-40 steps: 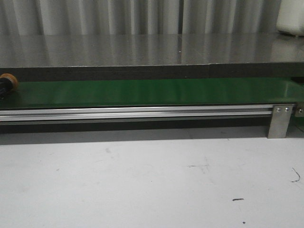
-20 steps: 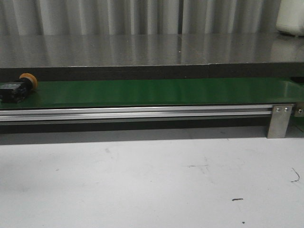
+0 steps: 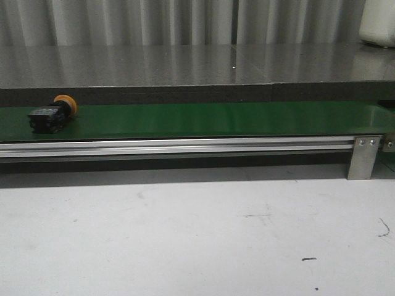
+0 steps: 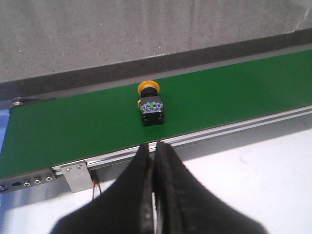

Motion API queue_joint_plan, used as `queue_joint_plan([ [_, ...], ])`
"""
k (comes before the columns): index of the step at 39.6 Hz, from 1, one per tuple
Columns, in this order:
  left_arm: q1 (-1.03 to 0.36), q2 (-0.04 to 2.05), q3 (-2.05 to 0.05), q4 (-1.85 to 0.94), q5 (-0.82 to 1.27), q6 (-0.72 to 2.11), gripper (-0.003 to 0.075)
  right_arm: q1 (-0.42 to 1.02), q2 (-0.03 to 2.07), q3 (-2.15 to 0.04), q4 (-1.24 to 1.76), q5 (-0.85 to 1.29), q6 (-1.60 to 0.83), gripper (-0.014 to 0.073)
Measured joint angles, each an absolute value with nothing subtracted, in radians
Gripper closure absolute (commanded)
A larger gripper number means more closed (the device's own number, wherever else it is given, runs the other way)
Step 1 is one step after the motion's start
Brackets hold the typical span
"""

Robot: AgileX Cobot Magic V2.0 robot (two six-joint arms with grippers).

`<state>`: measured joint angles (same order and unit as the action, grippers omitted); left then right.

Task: Move button from left to right
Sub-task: 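Let the conveyor carry the button toward the right gripper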

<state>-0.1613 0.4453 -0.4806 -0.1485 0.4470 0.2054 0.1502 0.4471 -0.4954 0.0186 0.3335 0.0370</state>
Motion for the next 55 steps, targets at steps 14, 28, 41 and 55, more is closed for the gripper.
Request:
queue_joint_plan([
  [14, -0.161, 0.065, -0.364, -0.172, 0.441, 0.205, 0.0741, 0.150, 0.447, -0.495, 0.019, 0.334, 0.037, -0.0052],
  [28, -0.161, 0.031, -0.358, -0.172, 0.439, 0.205, 0.0741, 0.150, 0.447, -0.495, 0.019, 0.334, 0.037, -0.0052],
  [41, -0.161, 0.031, -0.358, -0.172, 0.439, 0.205, 0.0741, 0.150, 0.447, -0.495, 0.019, 0.334, 0.037, -0.0052],
  [55, -0.161, 0.031, -0.358, -0.172, 0.439, 0.205, 0.0741, 0.150, 0.447, -0.495, 0.019, 0.334, 0.037, -0.0052],
])
